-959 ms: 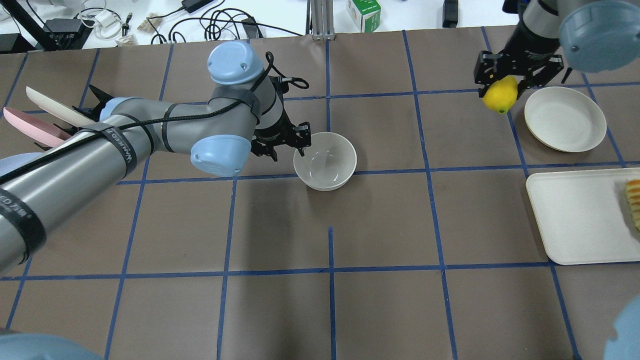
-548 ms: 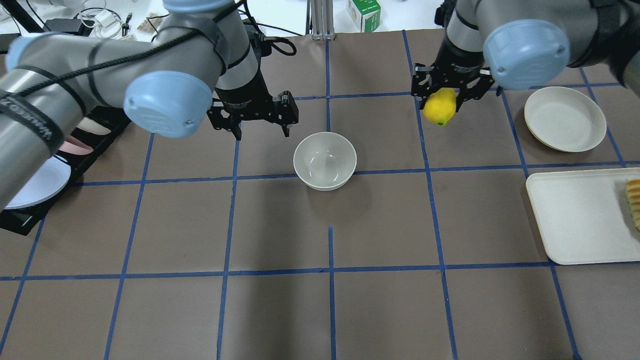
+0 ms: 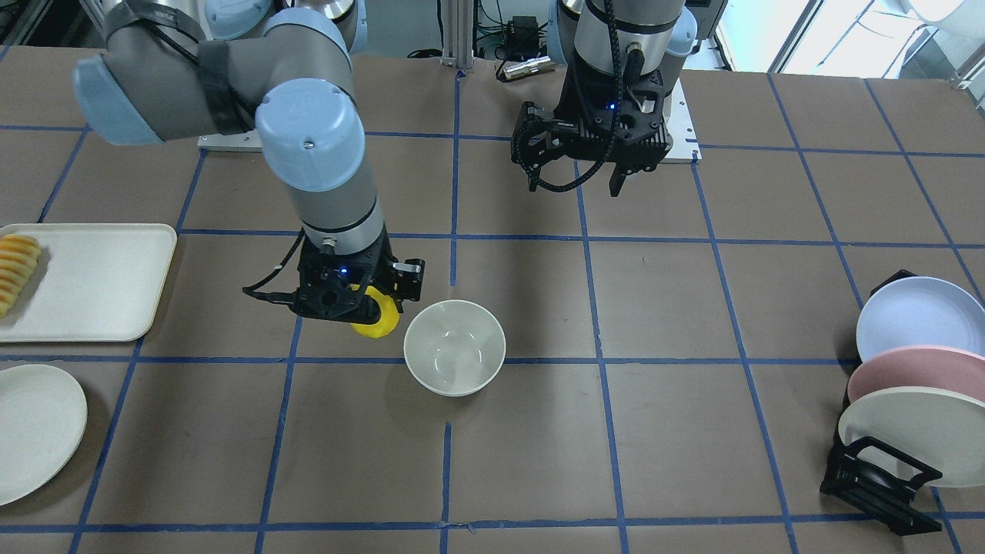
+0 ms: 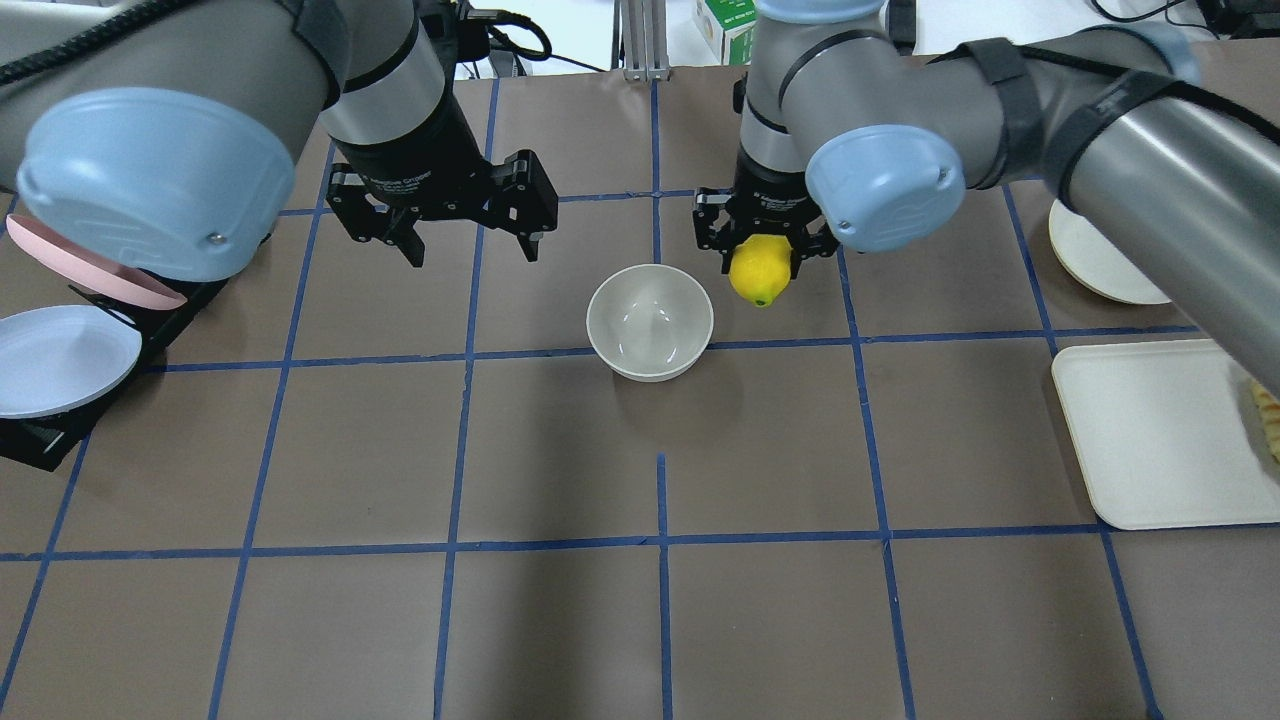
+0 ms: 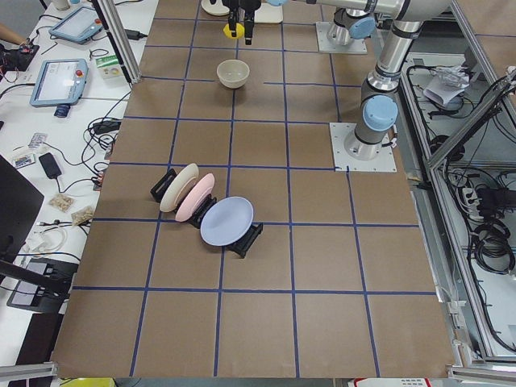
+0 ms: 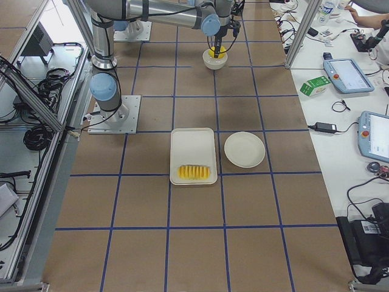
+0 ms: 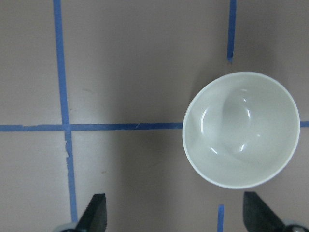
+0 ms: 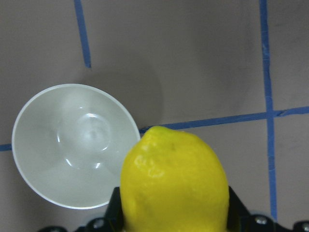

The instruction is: Place bowl and put lemon in it

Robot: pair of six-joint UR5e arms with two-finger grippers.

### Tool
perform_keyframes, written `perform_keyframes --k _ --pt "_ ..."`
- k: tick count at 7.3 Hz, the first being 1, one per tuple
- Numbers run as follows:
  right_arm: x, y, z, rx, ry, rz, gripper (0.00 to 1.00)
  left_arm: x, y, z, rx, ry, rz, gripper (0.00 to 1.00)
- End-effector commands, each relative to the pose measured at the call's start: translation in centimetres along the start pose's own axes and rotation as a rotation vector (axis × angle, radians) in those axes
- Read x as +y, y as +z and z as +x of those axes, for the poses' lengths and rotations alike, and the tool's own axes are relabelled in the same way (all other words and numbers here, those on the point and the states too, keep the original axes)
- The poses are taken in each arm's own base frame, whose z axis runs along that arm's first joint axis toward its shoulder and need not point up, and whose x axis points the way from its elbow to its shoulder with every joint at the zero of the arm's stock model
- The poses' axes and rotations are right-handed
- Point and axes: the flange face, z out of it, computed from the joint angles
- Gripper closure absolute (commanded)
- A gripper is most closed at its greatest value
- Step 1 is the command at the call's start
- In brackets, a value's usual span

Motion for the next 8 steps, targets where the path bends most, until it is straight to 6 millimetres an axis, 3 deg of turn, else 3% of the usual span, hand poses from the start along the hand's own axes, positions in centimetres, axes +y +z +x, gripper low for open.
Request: perform_keyframes --k 1,2,3,7,8 --pt "0.5 3.9 -5.2 -0.027 0.003 0.057 1.0 -1.4 -2.0 -6.5 -0.003 -0.011 0.033 0.0" --pt "0.1 5.1 -5.9 -0.041 -0.006 0.081 1.0 -1.8 -2.6 -9.3 -0.003 -0.04 0.044 0.0" --pt "-0.1 6.0 -6.1 -0.039 -0.007 0.074 1.0 -1.8 -2.6 -10.0 -0.003 -0.052 0.046 0.0" --pt "0.5 9.6 -7.7 -0.061 -0.025 -0.003 1.0 -1.5 -2.7 -9.8 0.005 -0.048 0.056 0.0" --pt "0.4 10.3 -7.8 -0.057 -0.026 -0.011 0.92 -1.5 -2.7 -9.8 0.005 -0.048 0.054 0.0"
